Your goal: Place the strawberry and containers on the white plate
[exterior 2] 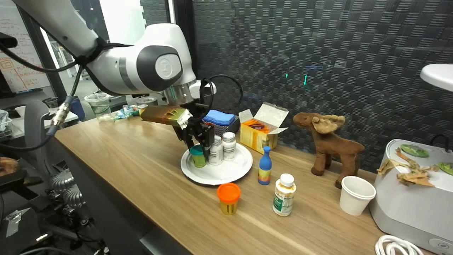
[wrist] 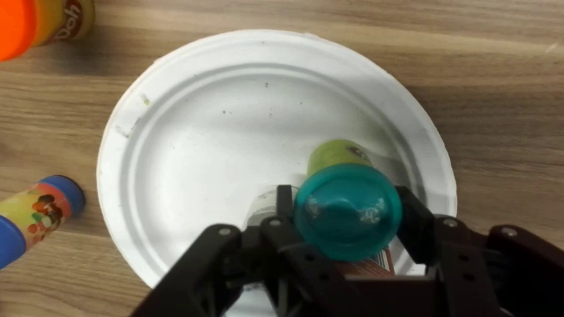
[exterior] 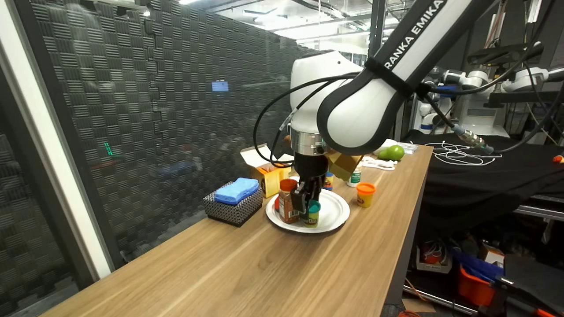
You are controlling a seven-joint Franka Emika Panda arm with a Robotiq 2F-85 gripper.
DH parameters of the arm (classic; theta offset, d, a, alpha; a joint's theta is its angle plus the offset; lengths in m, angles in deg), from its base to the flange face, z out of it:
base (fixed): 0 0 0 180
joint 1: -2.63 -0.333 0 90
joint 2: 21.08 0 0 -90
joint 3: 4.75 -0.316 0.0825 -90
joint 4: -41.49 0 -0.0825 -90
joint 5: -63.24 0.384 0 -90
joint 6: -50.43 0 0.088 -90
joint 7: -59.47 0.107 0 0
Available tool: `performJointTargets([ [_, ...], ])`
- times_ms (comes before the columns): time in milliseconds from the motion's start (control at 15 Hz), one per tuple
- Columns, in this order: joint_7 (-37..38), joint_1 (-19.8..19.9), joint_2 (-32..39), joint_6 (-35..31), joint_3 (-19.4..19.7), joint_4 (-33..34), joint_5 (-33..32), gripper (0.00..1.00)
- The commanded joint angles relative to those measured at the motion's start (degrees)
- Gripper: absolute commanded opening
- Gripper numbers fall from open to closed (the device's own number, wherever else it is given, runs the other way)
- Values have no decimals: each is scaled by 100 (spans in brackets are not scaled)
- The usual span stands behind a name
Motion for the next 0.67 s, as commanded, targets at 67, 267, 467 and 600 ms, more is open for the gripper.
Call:
performJointTargets([
  [67,78,-167,-331,-74,79,-258,-236,99],
  [267,263,-210,-689,-99,140,-552,-435,100],
  [467,466,-72,-1094,-170,242,-878,-589,100],
  [600,413,105,-1338,-235,310,-1056,-521,99],
])
